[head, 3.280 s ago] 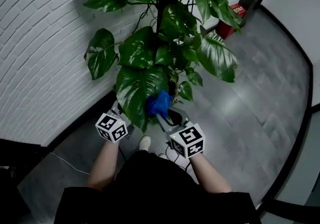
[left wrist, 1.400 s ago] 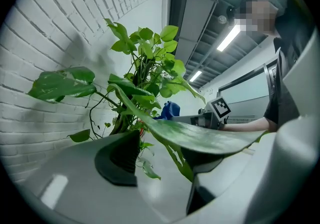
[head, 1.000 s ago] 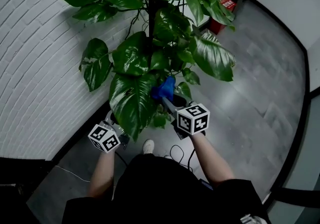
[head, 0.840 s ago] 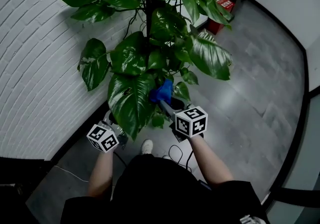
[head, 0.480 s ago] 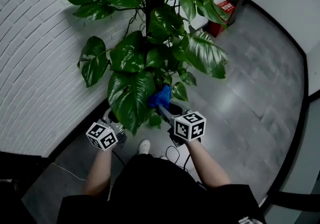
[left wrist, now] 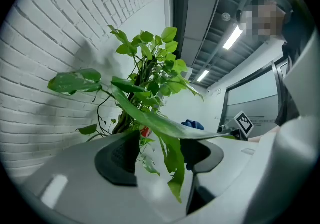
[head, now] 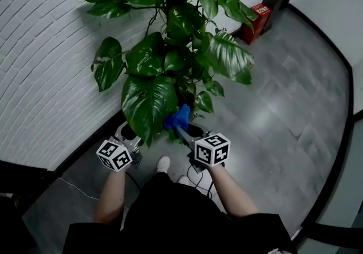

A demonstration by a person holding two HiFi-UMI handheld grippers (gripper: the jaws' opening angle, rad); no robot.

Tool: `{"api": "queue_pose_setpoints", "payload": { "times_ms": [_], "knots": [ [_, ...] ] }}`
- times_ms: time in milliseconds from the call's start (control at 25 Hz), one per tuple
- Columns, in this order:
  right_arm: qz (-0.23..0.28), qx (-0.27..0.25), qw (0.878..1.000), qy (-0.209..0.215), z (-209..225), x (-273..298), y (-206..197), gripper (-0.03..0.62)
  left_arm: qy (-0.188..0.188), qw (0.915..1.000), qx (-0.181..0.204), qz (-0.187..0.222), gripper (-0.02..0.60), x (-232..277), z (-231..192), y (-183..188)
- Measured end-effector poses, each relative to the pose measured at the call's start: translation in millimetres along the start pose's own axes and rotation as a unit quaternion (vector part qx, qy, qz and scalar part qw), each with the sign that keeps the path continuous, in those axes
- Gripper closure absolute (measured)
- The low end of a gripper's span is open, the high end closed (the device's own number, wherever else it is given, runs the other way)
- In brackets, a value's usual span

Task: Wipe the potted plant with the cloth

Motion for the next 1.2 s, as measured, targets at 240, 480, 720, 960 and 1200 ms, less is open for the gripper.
{"api": "queue_pose_setpoints", "payload": {
  "times_ms": [240,480,720,960,1200],
  "knots": [
    [0.013,0.006,1.0,0.028,-5.0,-9.9,-6.7,0.491,0.028,0.9996,0.006,-0.004,0.316,-25.0,14.5,-6.3],
    [0.024,0.038,0.998,0.048,-9.8,-32.1,-10.1,0.491,0.062,0.9979,0.01,0.01,0.318,-59.9,4.1,-4.3],
    [0.075,0.091,0.986,0.114,-20.8,-51.2,18.0,0.491,0.072,0.9952,0.031,0.059,0.316,-81.7,-17.8,39.5],
    [0.131,0.094,0.975,0.152,-49.0,-60.8,35.8,0.491,0.067,0.9931,0.066,0.071,0.318,-121.6,-32.7,74.7],
    [0.196,0.076,0.973,0.098,-57.9,-66.9,37.4,0.491,0.126,0.9881,0.054,0.069,0.545,-165.6,-79.8,86.9]
  ]
}}
Point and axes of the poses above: the fingertips, and each gripper's own axes: x forward along the fingers, z to its right, y out of its top, the point moved 6 cm from there along -x, backward along the fingers, and after that the axes turned 2 degrees about x, right-handed, at the moved point
